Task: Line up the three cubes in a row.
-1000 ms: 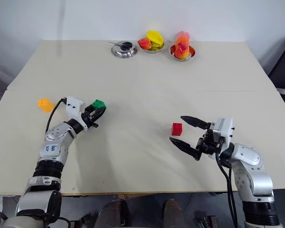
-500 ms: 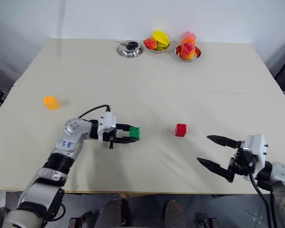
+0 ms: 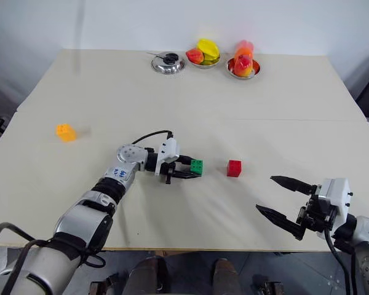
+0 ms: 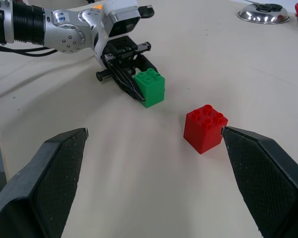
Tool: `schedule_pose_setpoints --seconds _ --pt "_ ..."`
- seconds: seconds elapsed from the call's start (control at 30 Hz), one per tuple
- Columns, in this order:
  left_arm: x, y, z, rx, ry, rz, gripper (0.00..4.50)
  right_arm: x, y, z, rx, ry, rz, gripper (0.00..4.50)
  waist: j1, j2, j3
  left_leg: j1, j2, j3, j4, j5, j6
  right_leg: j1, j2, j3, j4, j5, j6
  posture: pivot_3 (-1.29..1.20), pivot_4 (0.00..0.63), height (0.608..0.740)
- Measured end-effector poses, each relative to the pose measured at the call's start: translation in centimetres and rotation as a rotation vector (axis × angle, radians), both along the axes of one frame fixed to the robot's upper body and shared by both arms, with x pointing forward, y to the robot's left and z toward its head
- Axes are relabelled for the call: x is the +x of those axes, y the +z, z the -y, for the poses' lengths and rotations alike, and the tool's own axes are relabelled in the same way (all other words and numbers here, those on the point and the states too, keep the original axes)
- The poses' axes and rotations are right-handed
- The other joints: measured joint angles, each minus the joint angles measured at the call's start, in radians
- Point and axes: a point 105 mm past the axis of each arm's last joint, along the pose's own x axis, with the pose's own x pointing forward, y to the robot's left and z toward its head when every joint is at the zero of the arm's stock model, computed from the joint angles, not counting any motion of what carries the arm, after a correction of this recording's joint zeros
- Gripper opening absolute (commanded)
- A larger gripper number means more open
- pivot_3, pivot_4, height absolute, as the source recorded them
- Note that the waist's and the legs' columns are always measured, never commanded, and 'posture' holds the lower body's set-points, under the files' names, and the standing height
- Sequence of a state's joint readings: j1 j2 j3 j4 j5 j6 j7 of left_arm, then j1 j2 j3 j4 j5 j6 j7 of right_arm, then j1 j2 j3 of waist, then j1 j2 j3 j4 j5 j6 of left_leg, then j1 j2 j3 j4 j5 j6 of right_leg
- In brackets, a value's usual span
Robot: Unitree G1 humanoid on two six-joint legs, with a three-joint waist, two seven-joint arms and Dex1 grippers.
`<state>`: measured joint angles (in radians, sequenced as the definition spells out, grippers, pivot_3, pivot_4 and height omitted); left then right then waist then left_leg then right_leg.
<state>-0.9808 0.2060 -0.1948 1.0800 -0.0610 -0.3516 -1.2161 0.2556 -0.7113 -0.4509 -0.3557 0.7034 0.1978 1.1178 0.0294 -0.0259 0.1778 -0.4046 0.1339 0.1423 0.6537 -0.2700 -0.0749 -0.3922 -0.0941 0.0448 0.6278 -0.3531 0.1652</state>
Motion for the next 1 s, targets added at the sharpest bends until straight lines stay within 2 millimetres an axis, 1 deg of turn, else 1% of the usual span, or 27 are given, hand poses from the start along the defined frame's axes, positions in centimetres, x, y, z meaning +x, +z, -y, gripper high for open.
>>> schedule_pose_setpoints --seconds 0.13,0.2,0.23,0.33,0.4,0.43,0.57,0.63,0.7,0.73,0.77,0.83,0.9,1.0 --pt "0.3 0.1 0.1 -0.005 0.016 -0.006 1.5 0.0 -0.2 -0.2 0.009 -0.004 -0.005 4.5 -0.001 0.0 0.0 0.0 0.0 0.0 -0.001 0.0 0.0 0.0 0.0 0.0 0.0 0.0 0.0 0.0 0.15 0.74" --pt "0.4 0.0 0.0 -0.012 0.028 -0.014 2.23 0.0 -0.1 -0.2 0.008 -0.005 -0.002 4.5 -0.001 0.0 0.0 0.0 0.0 0.0 -0.001 0.0 0.0 0.0 0.0 0.0 0.0 0.0 0.0 0.0 0.15 0.74" --pt "0.4 0.0 -0.1 -0.013 0.029 -0.012 2.43 0.0 -0.1 -0.3 0.008 -0.004 0.0 4.5 -0.002 0.0 0.0 0.0 0.0 0.0 -0.001 0.0 0.0 0.0 0.0 0.0 0.0 0.0 0.0 0.0 0.15 0.74" --pt "0.6 -0.1 -0.3 -0.008 0.041 0.0 3.35 0.0 -0.1 -0.7 0.014 0.006 0.003 4.5 -0.002 0.0 0.0 0.0 0.0 0.0 0.0 0.0 0.0 0.0 0.0 0.0 0.0 0.0 0.0 0.0 0.15 0.74" --pt "0.8 0.2 -0.9 -0.023 0.059 0.019 3.98 0.2 -0.1 -1.1 0.018 0.025 0.002 4.5 -0.004 0.0 0.0 0.0 0.0 0.0 -0.001 0.0 0.0 0.0 0.0 0.0 0.0 0.0 0.0 0.0 0.15 0.74" --pt "0.9 0.5 -1.4 -0.031 0.068 0.026 3.98 0.3 -0.1 -1.3 0.021 0.035 0.0 4.5 -0.005 0.0 0.0 0.0 0.0 0.0 -0.001 0.0 0.0 0.0 0.0 0.0 0.001 0.0 0.0 0.0 0.15 0.74" --pt "0.9 1.2 -4.5 -0.071 0.1 0.056 3.98 0.8 0.4 -1.8 0.024 0.057 0.025 4.5 -0.005 0.0 0.0 0.0 0.0 0.0 -0.002 0.0 0.0 -0.001 0.0 -0.001 0.001 0.0 0.0 0.0 0.15 0.74" --pt "0.4 1.3 -6.1 -0.089 0.109 0.068 3.98 1.1 0.6 -2.2 0.03 0.079 0.033 4.5 -0.004 0.0 0.0 0.0 0.0 0.0 -0.001 0.0 0.0 0.0 0.0 -0.001 0.001 0.0 0.0 0.0 0.15 0.74" --pt "-0.7 1.3 -9.2 -0.134 0.168 0.079 4.33 2.0 1.1 -2.9 0.046 0.114 0.061 4.5 -0.017 0.0 0.0 0.001 0.001 0.001 -0.002 0.0 0.0 -0.001 0.0 0.0 0.003 0.0 0.0 0.0 0.15 0.74" --pt "-1.4 1.3 -11.2 -0.176 0.232 0.07 4.48 2.5 1.6 -3.3 0.06 0.128 0.082 4.5 -0.029 0.0 0.0 0.002 0.001 0.001 -0.002 0.0 0.0 -0.001 0.0 0.0 0.004 -0.001 -0.001 0.0 0.15 0.74" --pt "-2.0 1.5 -13.1 -0.219 0.317 0.067 4.48 2.9 1.9 -3.5 0.074 0.137 0.1 4.5 -0.036 0.0 0.0 0.002 0.001 0.0 -0.002 0.0 0.0 -0.002 0.0 0.0 0.008 -0.002 -0.003 0.0 0.15 0.74" --pt "-3.0 2.0 -15.8 -0.278 0.468 0.096 4.48 3.5 2.2 -4.2 0.093 0.167 0.114 4.5 -0.034 0.001 0.001 0.002 0.001 0.0 -0.001 0.0 0.0 -0.003 0.0 -0.001 0.01 -0.002 -0.004 0.0 0.15 0.74" --pt "-4.4 2.5 -18.4 -0.317 0.628 0.139 4.48 4.0 2.2 -5.3 0.108 0.211 0.119 4.5 -0.032 0.001 0.001 0.002 0.001 0.0 0.0 0.0 0.0 -0.002 0.0 0.0 0.011 -0.002 -0.004 0.0 0.15 0.74" --pt "-6.9 1.6 -22.5 -0.351 0.886 0.132 4.48 4.5 2.0 -6.6 0.134 0.261 0.122 4.5 -0.028 0.001 0.001 0.002 0.001 -0.001 0.002 0.0 0.001 -0.001 -0.001 -0.001 0.011 -0.002 -0.004 0.0 0.15 0.74"
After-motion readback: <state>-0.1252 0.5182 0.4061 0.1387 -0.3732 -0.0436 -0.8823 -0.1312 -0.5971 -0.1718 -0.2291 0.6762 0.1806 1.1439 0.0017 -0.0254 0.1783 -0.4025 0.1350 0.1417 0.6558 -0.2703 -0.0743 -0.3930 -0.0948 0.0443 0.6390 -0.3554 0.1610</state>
